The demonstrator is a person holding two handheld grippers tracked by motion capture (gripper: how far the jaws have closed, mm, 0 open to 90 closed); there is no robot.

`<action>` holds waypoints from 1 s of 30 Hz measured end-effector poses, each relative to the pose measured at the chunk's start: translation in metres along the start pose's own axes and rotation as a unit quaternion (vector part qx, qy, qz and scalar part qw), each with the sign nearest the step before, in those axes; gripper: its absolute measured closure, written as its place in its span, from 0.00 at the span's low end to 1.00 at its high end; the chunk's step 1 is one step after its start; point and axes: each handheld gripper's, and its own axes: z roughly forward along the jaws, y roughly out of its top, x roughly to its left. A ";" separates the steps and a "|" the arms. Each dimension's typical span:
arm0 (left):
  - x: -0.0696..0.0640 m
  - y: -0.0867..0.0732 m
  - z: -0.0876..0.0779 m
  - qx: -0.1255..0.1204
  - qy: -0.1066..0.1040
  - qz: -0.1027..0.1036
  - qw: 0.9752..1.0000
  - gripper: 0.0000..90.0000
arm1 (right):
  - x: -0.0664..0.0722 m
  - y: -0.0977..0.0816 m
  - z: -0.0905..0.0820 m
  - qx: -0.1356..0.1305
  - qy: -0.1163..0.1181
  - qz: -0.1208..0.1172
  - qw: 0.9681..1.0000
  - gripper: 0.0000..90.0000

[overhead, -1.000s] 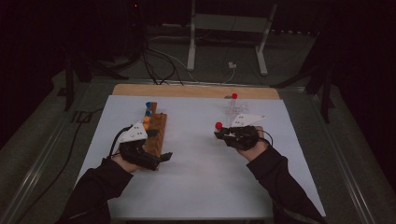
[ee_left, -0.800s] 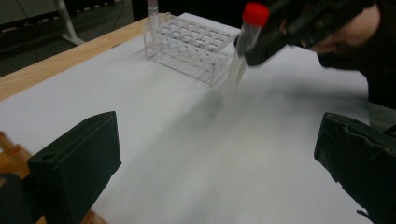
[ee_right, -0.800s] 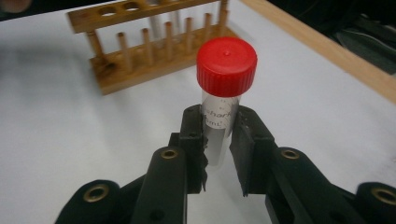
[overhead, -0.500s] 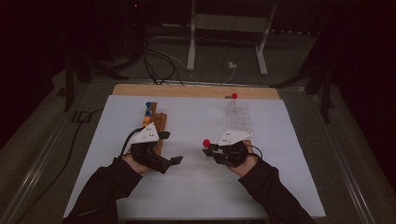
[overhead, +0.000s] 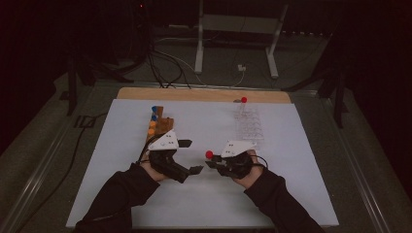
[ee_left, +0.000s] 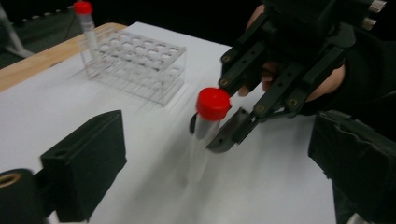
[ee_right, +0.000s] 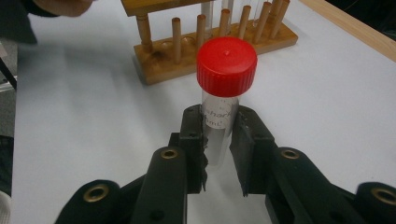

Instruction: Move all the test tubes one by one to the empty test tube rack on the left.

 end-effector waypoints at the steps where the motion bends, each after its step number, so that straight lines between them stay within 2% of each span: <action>1: -0.001 0.000 0.001 -0.002 -0.002 0.000 1.000 0.08 | 0.000 0.000 -0.001 -0.002 0.002 0.002 1.000 0.84; 3: -0.001 0.001 0.004 -0.003 -0.007 0.001 1.000 0.09 | 0.002 0.001 -0.001 -0.003 0.002 -0.001 1.000 0.84; 5: -0.002 0.001 0.006 -0.004 -0.007 0.002 1.000 0.17 | 0.003 0.002 -0.001 -0.005 0.004 -0.002 1.000 0.84; 6: -0.002 0.001 0.008 -0.003 -0.007 0.001 1.000 0.18 | 0.003 0.002 -0.001 -0.004 0.003 -0.004 1.000 0.84; 12: -0.003 0.002 0.015 -0.004 0.007 0.012 1.000 0.35 | 0.005 0.003 -0.001 -0.008 0.009 -0.003 1.000 0.84; 20: -0.002 0.004 0.019 -0.012 0.014 0.023 1.000 0.59 | 0.005 0.004 -0.002 -0.008 0.010 -0.002 1.000 0.84; 28: -0.002 0.003 0.021 -0.009 0.015 0.036 0.999 0.72 | 0.005 0.004 -0.002 -0.009 0.010 -0.002 1.000 0.84; 30: -0.002 0.004 0.022 -0.006 0.013 0.038 0.999 0.72 | 0.005 0.004 -0.002 -0.009 0.011 -0.002 1.000 0.84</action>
